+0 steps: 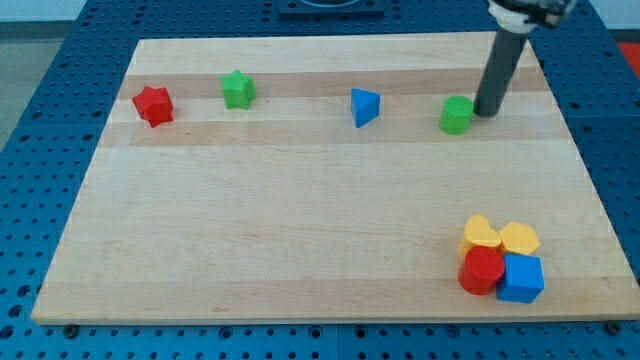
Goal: Place the green circle left to the yellow blocks
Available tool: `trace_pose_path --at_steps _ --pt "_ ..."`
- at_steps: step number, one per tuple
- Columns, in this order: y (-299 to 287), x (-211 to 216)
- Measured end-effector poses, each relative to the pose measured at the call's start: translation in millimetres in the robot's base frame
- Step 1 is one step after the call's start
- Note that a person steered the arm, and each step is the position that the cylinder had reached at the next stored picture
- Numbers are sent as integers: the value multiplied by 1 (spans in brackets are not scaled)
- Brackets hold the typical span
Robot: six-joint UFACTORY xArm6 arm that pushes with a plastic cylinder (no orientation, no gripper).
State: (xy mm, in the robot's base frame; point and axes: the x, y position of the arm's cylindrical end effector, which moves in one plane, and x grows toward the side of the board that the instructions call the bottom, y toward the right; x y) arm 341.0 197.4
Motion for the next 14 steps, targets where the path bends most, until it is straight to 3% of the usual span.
trace_pose_path --at_steps 1,2,3,4,5,6,8,9,10,11,13,14 --pt "-22 -8" --pt "-49 9" --pt "-49 52" --pt "-47 56" --pt "-8 26" --pt "22 49" --pt "-88 121" --pt "-98 143" --pt "-86 97" --pt "-123 86" --pt "-126 171" --pt "-136 176"
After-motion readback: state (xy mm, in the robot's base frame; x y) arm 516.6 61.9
